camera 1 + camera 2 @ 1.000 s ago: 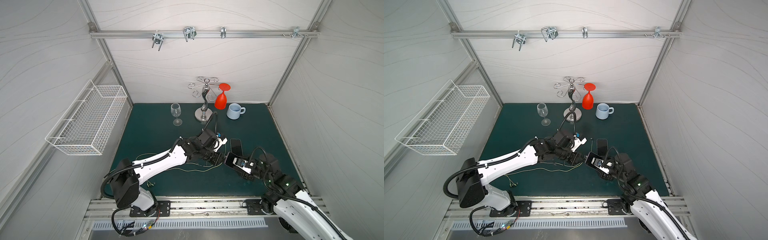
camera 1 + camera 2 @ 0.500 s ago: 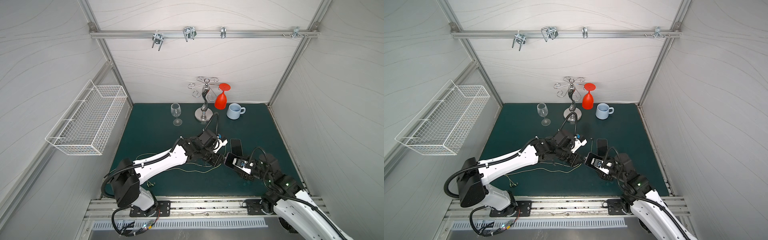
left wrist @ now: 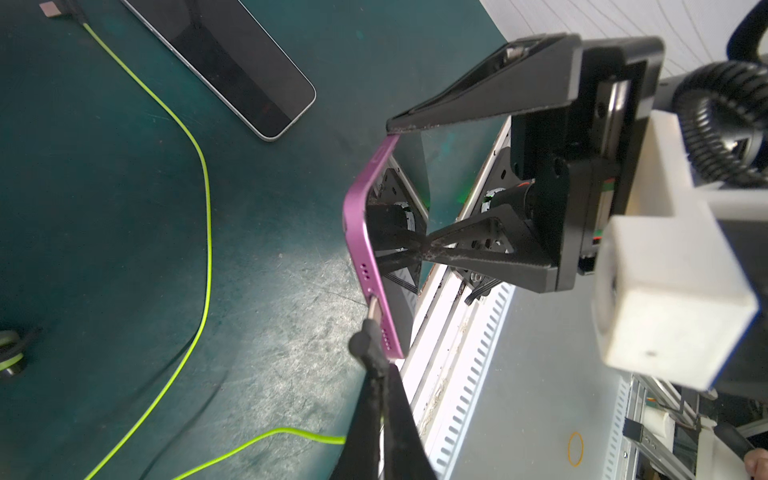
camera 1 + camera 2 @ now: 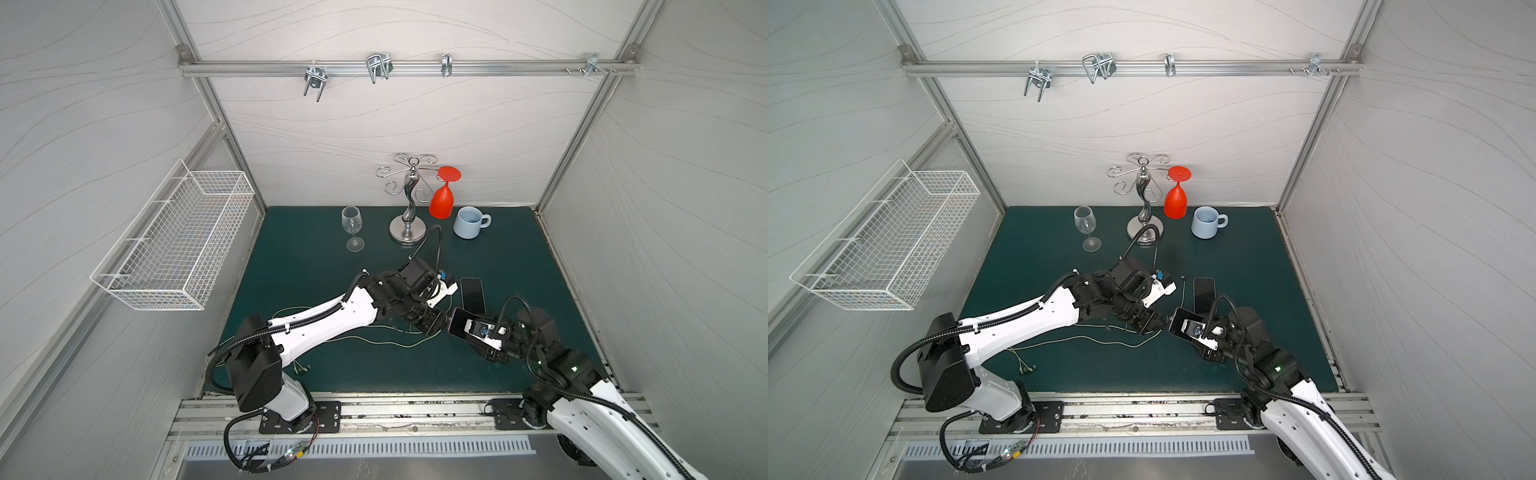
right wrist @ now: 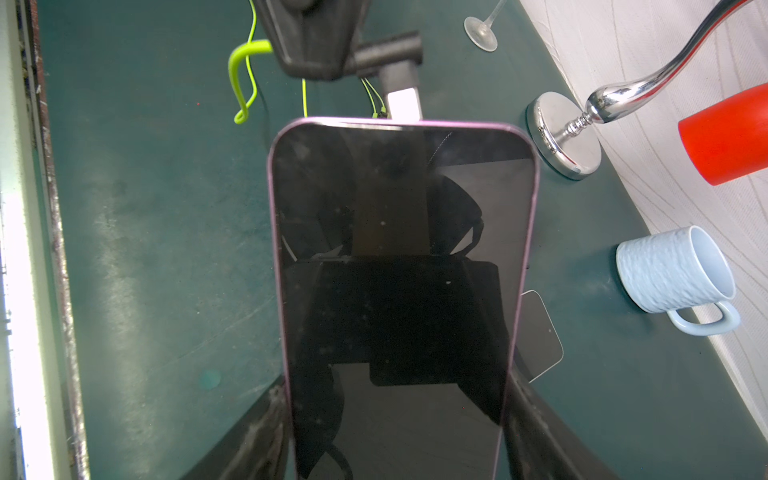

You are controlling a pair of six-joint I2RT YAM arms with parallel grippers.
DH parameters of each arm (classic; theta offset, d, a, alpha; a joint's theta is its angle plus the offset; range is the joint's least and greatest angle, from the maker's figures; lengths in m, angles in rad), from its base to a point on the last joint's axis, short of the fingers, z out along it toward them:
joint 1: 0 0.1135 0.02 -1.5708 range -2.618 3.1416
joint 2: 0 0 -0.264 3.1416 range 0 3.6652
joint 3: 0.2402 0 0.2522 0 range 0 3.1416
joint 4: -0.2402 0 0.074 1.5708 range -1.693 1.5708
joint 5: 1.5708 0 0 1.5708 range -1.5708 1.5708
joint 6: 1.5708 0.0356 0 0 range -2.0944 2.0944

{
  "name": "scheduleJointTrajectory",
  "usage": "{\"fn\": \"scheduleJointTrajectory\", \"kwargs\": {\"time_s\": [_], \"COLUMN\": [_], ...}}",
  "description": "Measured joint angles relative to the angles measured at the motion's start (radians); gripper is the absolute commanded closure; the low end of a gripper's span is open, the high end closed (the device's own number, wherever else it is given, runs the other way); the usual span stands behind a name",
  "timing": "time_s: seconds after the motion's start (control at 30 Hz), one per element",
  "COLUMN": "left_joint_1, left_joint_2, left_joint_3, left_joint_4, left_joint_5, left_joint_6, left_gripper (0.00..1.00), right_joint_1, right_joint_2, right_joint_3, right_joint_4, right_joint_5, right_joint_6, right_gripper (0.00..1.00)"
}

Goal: Plug wired earphones into phones
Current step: Insert the wired earphone into the phone.

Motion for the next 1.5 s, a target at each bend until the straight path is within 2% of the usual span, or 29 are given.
{"fn": "scheduleJointTrajectory", "kwargs": {"time_s": [0.57, 1.5], "left_joint_1": [0.000, 0.000], "left_joint_2": [0.038, 0.057], "left_joint_3": [0.033, 0.073], "left_joint_4": [-0.064, -0.177], "left_joint_5": [0.037, 0.106], "left_joint_6": [0.045, 0.145], "left_gripper": [1.00, 1.00], "right_joint_1": [0.021, 0.148], "right_joint_2": [0.002, -0.035], "right_joint_3": [0.000, 0.020], "right_joint_4": [-0.031, -0.072], "right_joint_5": [0.000, 0.090], "right_joint_6": [-0.020, -0.054], "right_gripper": [0.35, 0.35]}}
